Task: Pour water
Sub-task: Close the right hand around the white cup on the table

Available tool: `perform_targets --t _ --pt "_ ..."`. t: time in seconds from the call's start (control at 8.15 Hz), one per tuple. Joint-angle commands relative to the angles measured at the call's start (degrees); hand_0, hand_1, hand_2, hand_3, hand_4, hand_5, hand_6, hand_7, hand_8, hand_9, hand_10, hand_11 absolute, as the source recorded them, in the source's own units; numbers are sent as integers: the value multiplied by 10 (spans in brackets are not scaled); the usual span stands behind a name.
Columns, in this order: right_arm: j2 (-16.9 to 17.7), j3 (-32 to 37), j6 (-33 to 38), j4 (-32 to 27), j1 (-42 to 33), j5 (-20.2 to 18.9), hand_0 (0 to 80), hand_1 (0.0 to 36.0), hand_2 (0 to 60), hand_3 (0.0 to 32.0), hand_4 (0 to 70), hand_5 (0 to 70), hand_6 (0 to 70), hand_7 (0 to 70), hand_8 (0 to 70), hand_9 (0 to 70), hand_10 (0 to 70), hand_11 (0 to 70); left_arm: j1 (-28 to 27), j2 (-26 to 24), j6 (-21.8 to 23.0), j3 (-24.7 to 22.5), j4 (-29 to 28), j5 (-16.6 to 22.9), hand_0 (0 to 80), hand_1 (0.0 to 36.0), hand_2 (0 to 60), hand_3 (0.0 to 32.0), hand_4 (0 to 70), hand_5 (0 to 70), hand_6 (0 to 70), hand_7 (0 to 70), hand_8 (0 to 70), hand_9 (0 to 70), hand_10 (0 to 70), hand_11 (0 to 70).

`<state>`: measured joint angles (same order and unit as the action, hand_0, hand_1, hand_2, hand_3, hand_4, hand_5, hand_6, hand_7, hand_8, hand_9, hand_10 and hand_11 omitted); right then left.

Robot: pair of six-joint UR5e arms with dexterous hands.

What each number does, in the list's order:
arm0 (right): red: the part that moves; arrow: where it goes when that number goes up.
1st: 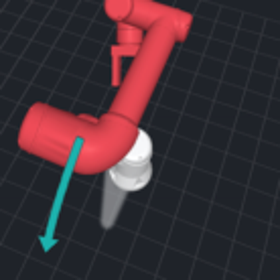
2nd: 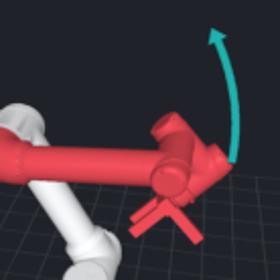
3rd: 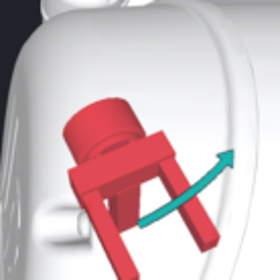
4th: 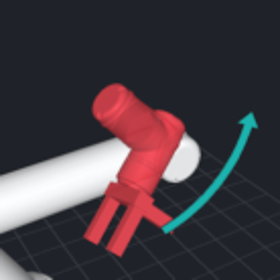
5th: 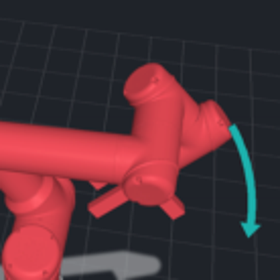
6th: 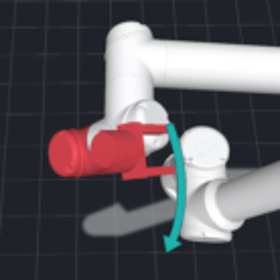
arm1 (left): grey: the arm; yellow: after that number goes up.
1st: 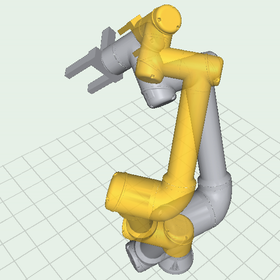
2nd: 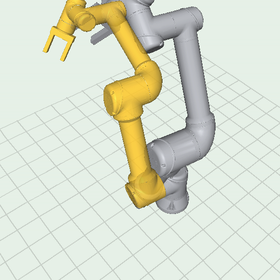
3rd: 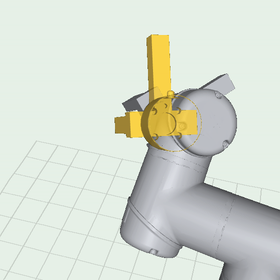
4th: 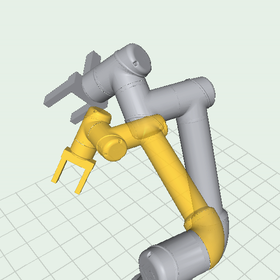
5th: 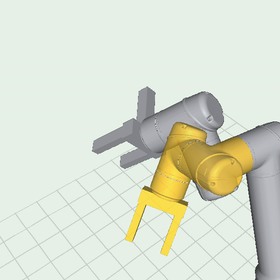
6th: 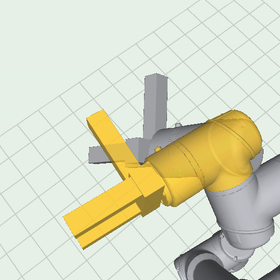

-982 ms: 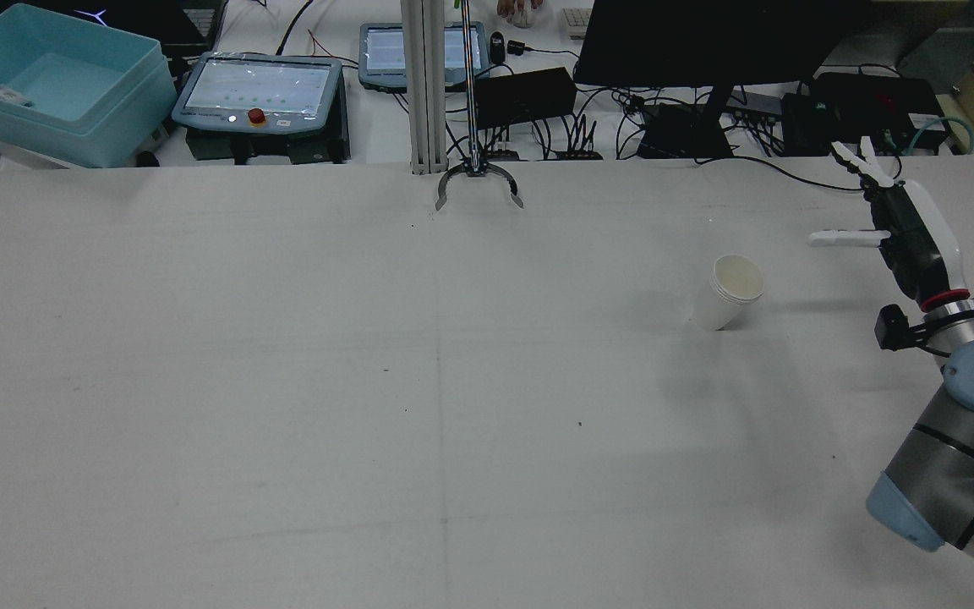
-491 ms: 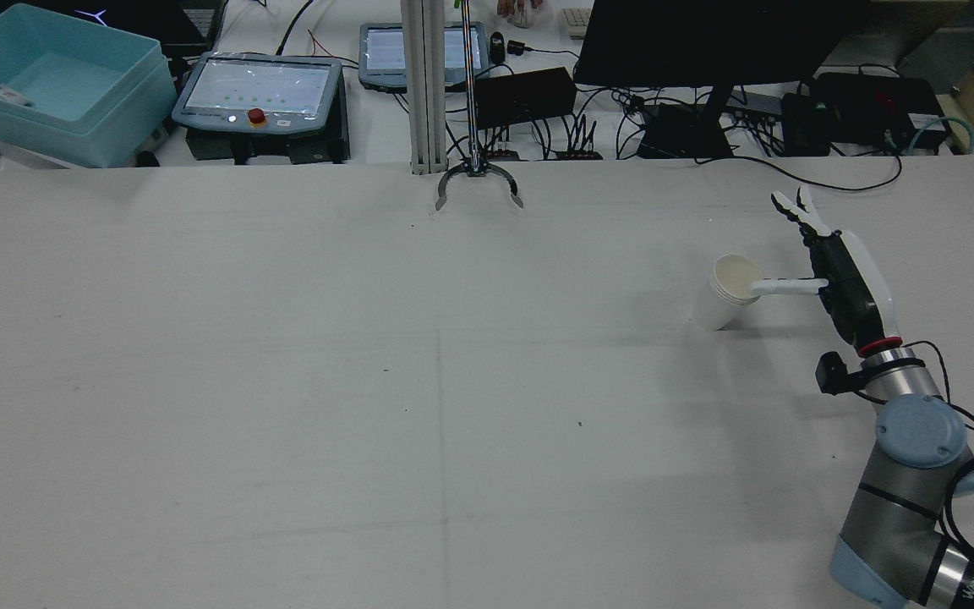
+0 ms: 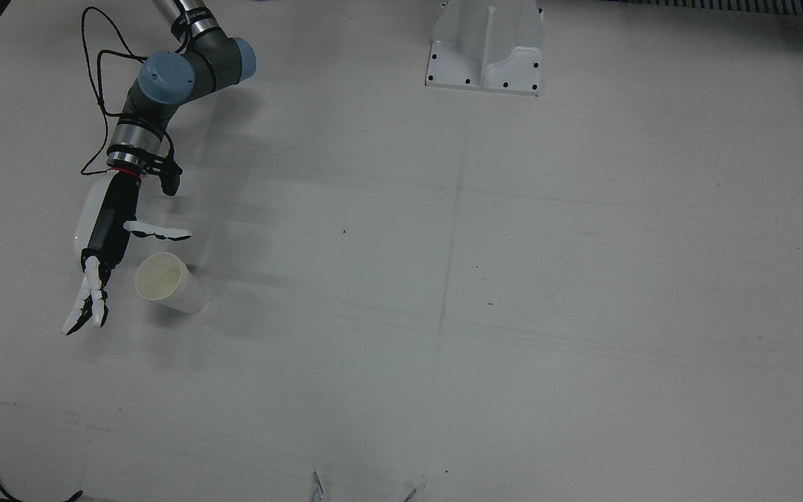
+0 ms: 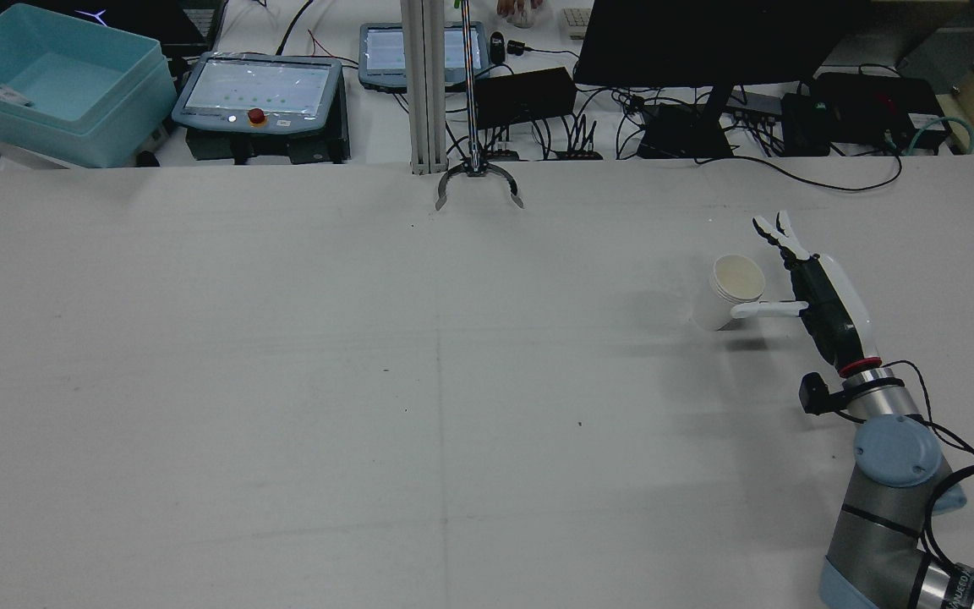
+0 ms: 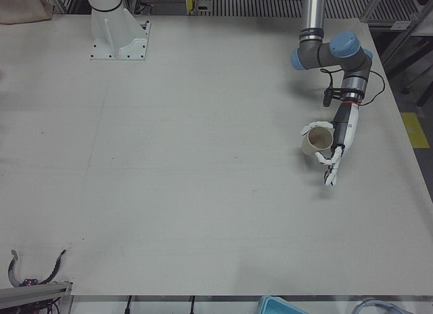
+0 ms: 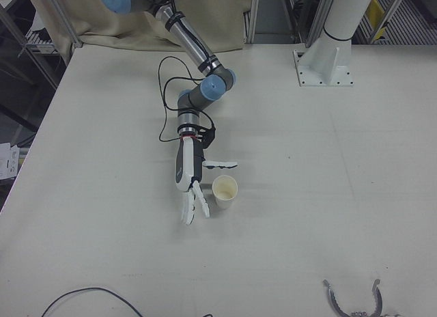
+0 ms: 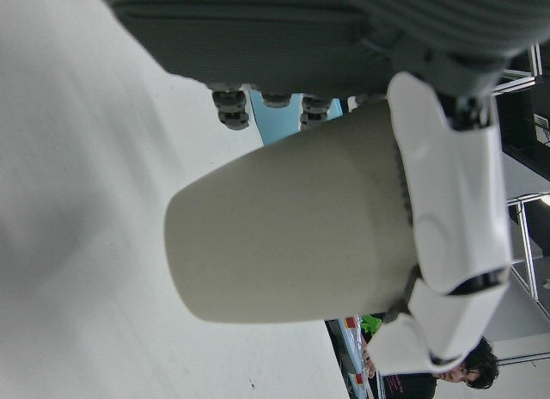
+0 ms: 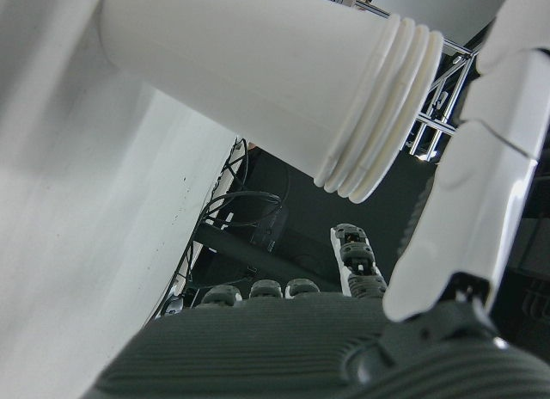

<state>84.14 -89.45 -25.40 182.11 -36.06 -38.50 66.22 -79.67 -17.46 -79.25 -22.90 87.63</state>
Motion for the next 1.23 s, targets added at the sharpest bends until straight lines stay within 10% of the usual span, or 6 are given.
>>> perform_targets --t 0.0,1.1 --pt "-10 11 -1 0 14 4 514 131 0 0 40 1 0 0 8 4 0 0 0 1 4 1 1 0 520 360 600 0 165 700 0 140 0 14 48 97" --pt "-44 73 96 -5 20 19 523 138 0 0 75 32 0 0 14 16 0 0 0 2 3 -2 3 -1 518 360 600 0 163 700 0 142 0 14 49 99"
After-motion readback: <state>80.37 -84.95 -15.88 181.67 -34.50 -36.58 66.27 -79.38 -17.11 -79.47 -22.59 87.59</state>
